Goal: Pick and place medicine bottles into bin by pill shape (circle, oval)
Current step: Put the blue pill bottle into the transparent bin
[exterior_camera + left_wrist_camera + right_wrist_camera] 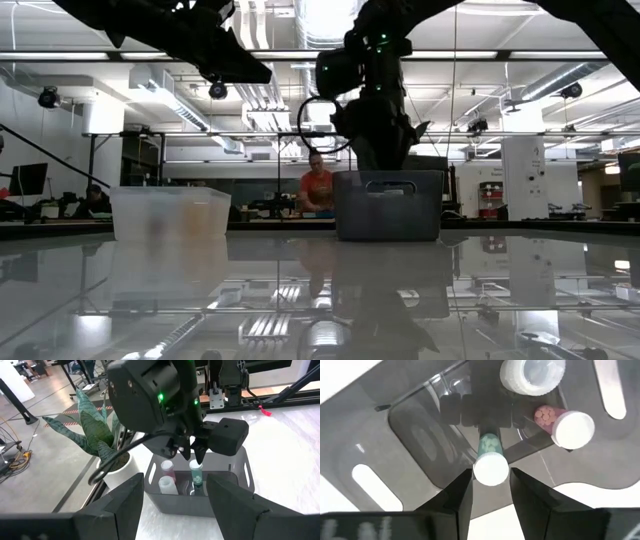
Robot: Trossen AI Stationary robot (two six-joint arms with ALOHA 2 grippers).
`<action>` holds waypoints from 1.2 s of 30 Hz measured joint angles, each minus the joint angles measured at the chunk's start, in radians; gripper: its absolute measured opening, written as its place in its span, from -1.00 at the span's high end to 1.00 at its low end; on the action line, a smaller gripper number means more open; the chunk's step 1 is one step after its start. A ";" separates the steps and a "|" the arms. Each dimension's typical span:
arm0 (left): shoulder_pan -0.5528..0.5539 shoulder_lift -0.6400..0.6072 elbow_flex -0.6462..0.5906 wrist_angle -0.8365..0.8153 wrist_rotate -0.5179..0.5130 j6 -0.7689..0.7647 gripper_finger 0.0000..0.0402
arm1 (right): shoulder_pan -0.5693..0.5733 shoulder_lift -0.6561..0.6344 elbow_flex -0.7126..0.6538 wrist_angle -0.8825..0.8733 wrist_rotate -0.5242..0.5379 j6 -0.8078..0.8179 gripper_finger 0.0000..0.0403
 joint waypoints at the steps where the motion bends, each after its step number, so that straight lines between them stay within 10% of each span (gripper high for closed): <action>1: 0.000 0.000 0.000 0.000 0.000 0.000 0.00 | 0.000 -0.004 0.000 0.002 0.000 0.003 0.40; 18: -0.050 0.001 0.000 0.003 0.009 -0.181 0.00 | 0.103 -0.250 -0.077 0.067 0.178 0.066 0.31; 36: -0.436 0.068 0.000 0.309 -0.160 -0.458 0.00 | 0.252 -0.763 -0.763 1.112 0.152 -0.219 0.47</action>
